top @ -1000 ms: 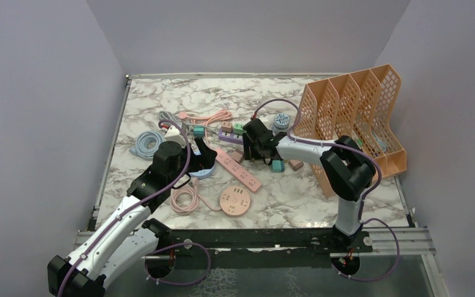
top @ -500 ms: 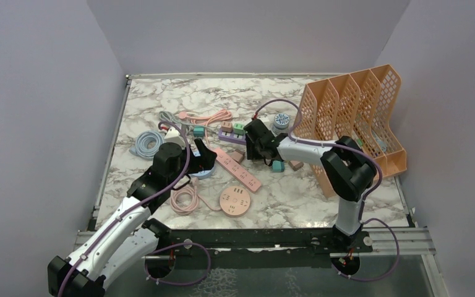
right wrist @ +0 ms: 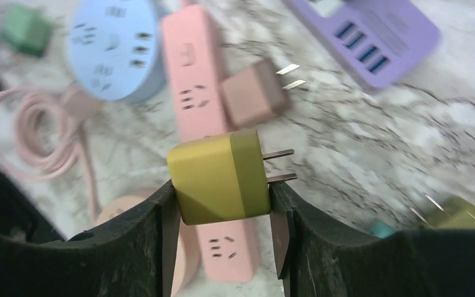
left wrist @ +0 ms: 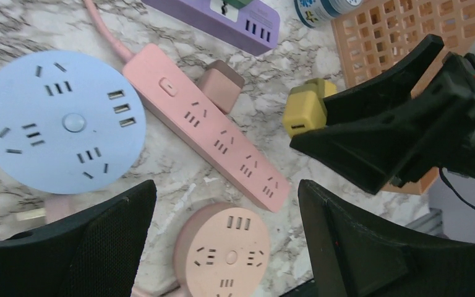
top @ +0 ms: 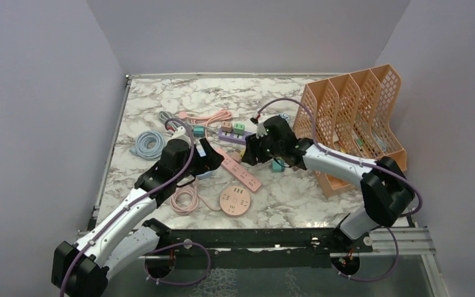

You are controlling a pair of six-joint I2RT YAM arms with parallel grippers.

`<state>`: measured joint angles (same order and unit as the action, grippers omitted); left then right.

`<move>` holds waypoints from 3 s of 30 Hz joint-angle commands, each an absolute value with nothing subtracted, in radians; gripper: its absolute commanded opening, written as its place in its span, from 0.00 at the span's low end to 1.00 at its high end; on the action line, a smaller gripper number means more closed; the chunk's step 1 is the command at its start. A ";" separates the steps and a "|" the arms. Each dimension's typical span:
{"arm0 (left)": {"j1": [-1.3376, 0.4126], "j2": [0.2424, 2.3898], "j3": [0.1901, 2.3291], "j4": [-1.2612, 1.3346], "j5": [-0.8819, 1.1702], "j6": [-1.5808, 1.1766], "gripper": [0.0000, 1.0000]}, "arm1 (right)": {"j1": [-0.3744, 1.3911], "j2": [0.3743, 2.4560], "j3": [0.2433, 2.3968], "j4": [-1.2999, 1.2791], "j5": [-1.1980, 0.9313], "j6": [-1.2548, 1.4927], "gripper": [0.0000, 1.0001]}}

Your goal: Insert the plug

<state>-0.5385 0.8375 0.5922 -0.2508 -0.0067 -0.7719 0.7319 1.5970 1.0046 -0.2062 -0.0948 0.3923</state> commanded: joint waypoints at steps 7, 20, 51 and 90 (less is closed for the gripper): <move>-0.535 0.920 0.581 -0.027 0.330 -1.111 0.88 | 0.730 1.421 0.930 -0.021 -0.718 -0.054 0.40; -0.534 0.936 0.506 0.033 0.446 -1.152 0.60 | 0.730 1.422 0.963 -0.090 -0.834 -0.156 0.40; -0.528 0.774 0.464 0.340 0.209 -1.183 0.18 | 0.732 1.170 0.793 0.218 -0.453 0.620 0.72; -0.521 0.650 0.560 0.074 0.236 -1.000 0.90 | 0.701 1.265 0.833 0.430 -0.699 0.827 0.10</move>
